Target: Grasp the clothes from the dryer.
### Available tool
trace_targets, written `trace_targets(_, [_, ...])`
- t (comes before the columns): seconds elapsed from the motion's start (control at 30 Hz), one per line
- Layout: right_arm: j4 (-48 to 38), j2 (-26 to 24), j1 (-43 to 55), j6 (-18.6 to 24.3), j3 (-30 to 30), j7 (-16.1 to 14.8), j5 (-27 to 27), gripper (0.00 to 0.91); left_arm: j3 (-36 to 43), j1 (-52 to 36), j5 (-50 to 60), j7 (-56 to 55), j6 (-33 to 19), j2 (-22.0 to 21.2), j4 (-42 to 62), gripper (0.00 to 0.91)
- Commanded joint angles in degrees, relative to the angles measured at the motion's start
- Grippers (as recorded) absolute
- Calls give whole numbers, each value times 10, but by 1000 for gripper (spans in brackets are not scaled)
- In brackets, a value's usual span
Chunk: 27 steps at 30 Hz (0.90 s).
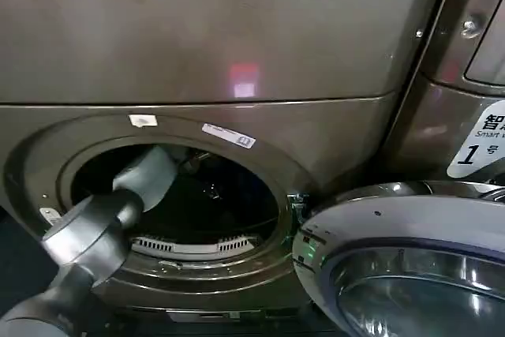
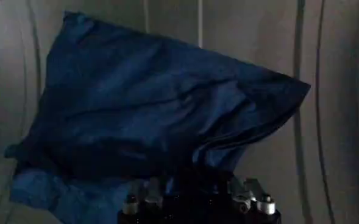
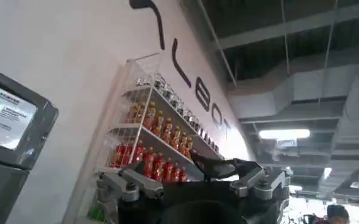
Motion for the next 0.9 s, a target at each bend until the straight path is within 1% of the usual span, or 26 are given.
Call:
trace_targets(0.03, [0, -1, 1, 0, -1, 0, 0, 907, -4, 6, 1, -38, 12, 1, -8, 0])
trace_targets(0.17, [2, 0, 2, 0, -2, 0, 0, 907, -22, 17, -24, -87, 41, 9, -43, 0])
trace_targets(0.27, [3, 0, 1, 0, -2, 0, 0, 907, -55, 30, -45, -123, 56, 13, -69, 0])
trace_targets(0.37, [4, 0, 1, 0, -3, 0, 1, 907, -84, 47, -65, -164, 65, 23, -103, 0])
trace_targets(0.5, [4, -3, 4, 0, -6, 0, 1, 907, -119, 62, -95, -229, 70, 24, -126, 0])
trace_targets(0.6, [2, -3, 7, 1, -9, 0, 0, 907, -148, 74, -136, -287, 63, 20, -143, 0])
trace_targets(0.7, [3, -3, 13, 1, -14, 1, 0, 907, -166, 81, -172, -377, 32, 4, -144, 0])
trace_targets(0.9, [2, -5, 13, 3, -12, 4, 1, 907, -232, 108, -183, -486, 2, -31, -158, 0])
